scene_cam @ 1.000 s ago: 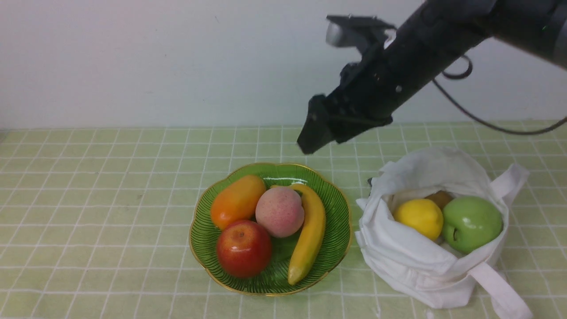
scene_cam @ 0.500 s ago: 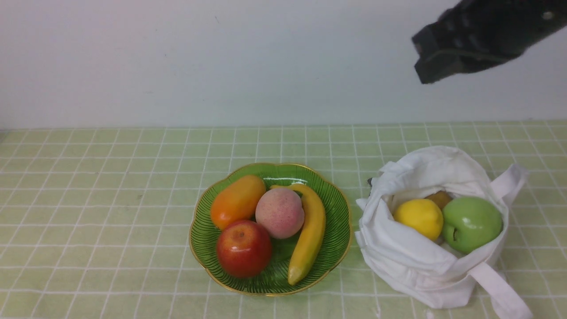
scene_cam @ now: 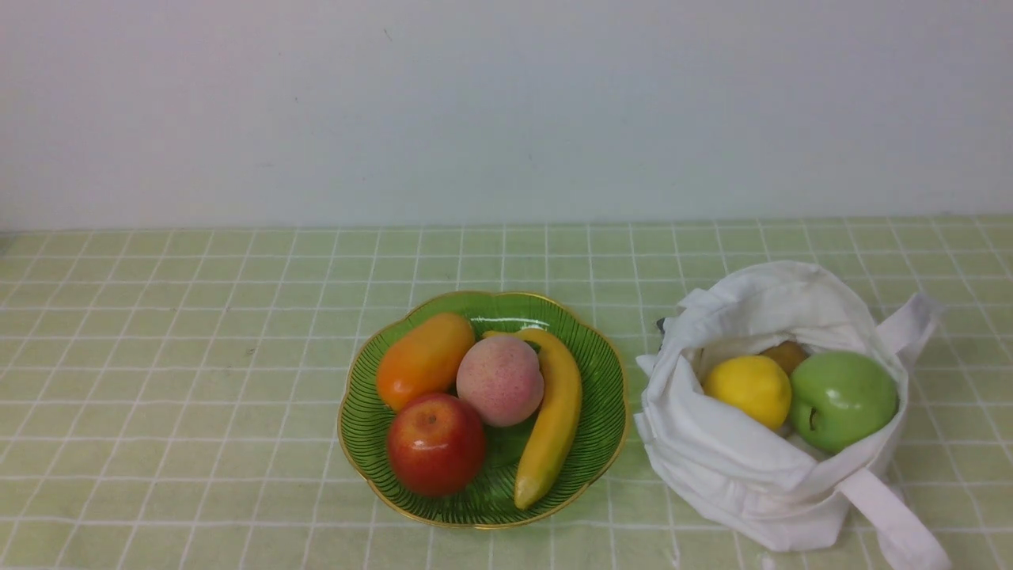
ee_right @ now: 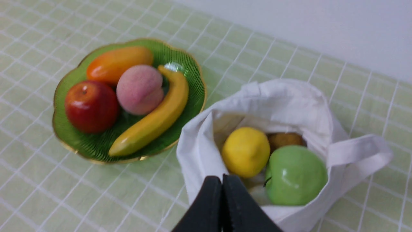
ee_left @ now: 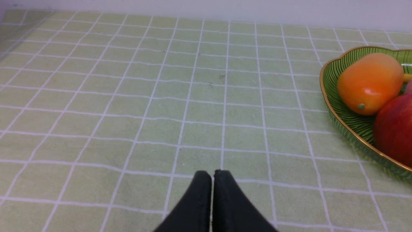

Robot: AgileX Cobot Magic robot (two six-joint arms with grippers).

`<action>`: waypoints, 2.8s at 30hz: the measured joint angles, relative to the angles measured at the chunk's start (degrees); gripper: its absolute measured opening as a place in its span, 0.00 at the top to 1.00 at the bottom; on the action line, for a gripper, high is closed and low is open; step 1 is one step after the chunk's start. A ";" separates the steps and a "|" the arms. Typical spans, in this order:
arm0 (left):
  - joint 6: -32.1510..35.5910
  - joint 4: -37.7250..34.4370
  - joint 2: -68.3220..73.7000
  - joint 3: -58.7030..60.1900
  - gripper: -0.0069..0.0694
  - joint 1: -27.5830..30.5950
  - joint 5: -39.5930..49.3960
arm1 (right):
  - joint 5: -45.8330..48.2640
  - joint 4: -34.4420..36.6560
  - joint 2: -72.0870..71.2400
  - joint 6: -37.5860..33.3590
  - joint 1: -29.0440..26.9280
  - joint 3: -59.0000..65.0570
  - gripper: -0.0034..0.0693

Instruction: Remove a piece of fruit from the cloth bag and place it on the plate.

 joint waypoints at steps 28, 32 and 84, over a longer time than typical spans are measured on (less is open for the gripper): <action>0.00 0.00 0.00 0.00 0.92 0.00 0.00 | -29.27 -0.39 -13.59 0.00 0.00 29.23 0.97; 0.00 0.00 0.00 0.00 0.92 0.00 0.00 | -28.82 -0.39 -13.59 0.00 0.00 29.23 0.97; 0.00 0.00 0.00 0.00 0.92 0.00 0.00 | -27.58 -0.46 -36.55 4.70 -21.43 46.39 0.97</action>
